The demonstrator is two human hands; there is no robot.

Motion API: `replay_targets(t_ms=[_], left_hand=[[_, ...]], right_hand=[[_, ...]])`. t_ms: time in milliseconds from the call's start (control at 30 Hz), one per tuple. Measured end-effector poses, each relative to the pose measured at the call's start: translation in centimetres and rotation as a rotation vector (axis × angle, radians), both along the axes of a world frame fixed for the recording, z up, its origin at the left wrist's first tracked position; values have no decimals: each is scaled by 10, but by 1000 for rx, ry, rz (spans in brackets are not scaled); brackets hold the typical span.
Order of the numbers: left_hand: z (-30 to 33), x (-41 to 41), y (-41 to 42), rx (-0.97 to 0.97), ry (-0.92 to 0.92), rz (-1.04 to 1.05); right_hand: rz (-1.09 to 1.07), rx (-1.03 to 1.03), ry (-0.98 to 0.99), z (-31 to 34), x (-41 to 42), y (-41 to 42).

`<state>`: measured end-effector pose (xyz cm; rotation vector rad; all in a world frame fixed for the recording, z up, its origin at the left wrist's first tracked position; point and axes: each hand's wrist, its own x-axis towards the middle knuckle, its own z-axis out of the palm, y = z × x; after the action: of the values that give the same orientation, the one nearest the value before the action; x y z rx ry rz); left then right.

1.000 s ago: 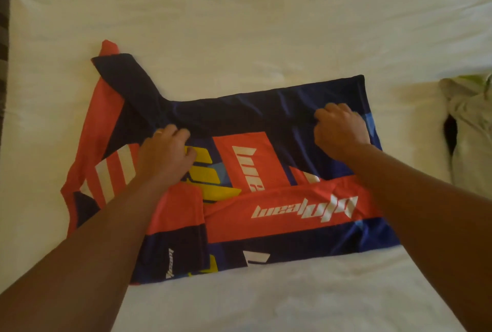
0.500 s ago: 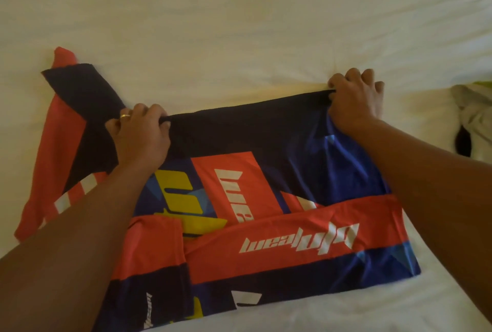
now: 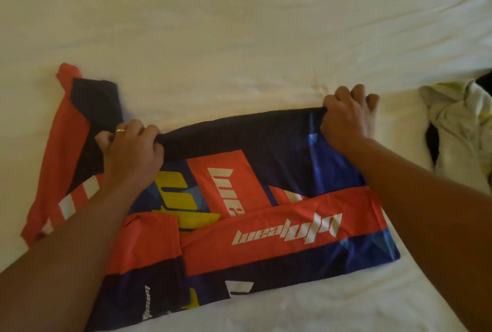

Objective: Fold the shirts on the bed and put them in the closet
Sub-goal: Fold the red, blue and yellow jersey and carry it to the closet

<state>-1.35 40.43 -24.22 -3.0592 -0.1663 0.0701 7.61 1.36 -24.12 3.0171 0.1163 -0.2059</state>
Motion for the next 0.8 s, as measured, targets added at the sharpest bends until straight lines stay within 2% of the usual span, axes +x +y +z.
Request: replay_targets(t_ms=[167,367,533,700,800], left_hand=[[14,-67,-8,19,-69,-111],[8,-142,-21,29,-94,-237],[5,-171,-26,44,-55,-299],[4,-179,-29,35,-50,-347],[0,-190,-29,63,30,-364]], right_hand=[[-81,27,7,11,-71,-18],[-66,-26,135,16,-147,-43],[-3,-46,148,11,-170,-52],[-19,76,154,8,-173,-59],[-32,75,243,8,-177,-64]])
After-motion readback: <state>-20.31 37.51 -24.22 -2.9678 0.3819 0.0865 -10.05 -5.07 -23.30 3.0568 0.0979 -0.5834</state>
